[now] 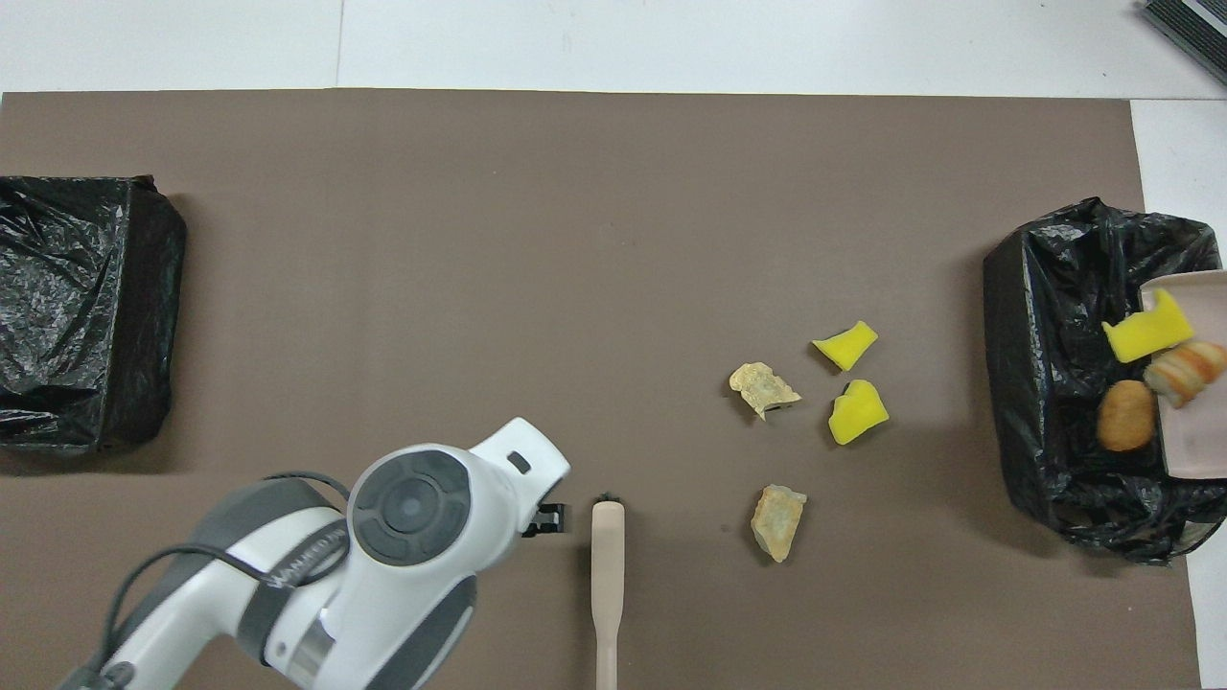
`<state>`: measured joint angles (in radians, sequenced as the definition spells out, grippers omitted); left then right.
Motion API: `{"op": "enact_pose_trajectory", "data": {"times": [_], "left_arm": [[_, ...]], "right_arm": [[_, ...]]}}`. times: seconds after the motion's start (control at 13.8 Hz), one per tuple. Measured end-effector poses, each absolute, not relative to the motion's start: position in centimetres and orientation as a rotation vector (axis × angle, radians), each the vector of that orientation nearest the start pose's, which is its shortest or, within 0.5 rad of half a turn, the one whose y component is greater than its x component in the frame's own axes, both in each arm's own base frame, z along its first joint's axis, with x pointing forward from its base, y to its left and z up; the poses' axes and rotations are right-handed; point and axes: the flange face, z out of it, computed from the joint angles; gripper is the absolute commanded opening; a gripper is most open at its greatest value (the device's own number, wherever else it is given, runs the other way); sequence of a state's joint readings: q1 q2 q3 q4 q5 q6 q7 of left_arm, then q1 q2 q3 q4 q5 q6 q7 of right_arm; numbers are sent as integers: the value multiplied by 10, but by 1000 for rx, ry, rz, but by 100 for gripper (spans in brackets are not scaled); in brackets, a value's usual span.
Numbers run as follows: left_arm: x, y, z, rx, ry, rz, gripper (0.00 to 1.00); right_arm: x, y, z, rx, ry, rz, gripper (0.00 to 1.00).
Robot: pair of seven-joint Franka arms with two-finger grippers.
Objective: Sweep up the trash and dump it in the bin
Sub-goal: 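Tip the dustpan over the bag with the right gripper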
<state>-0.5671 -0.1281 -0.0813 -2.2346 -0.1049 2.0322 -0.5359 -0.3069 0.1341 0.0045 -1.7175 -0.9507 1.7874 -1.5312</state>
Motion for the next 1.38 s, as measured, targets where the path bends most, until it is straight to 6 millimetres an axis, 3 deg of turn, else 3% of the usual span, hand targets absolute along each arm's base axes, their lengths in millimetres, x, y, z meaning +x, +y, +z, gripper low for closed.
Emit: {"op": "enact_pose_trajectory", "data": {"times": [0.36,0.51,0.73,0.87,1.02,1.16,1.38], "left_arm": [[476,-193,471,-3178,140,1,100],[497,-157,503,-3182,172,-40,100],[512,-127,565,-3175,257,-63,100],[519,-109,612,-3172,251,-108,100],[523,-91,645,-3174,223,-98,100],[536,-83,662,-3178,212,-79,100],[558,-83,664,-3184,211,-66,100]], "right_arm": [[548,-255,552,-2516,-2241,1456,0],[545,-251,564,-2549,-2243,1419,0],[545,-234,562,-2612,-2210,1162,0],[550,-212,555,-2670,-2145,1005,0],[554,-186,546,-2747,-2012,855,0],[558,-154,537,-2823,-1857,731,0],[563,-84,522,-2949,-1559,610,0]]}}
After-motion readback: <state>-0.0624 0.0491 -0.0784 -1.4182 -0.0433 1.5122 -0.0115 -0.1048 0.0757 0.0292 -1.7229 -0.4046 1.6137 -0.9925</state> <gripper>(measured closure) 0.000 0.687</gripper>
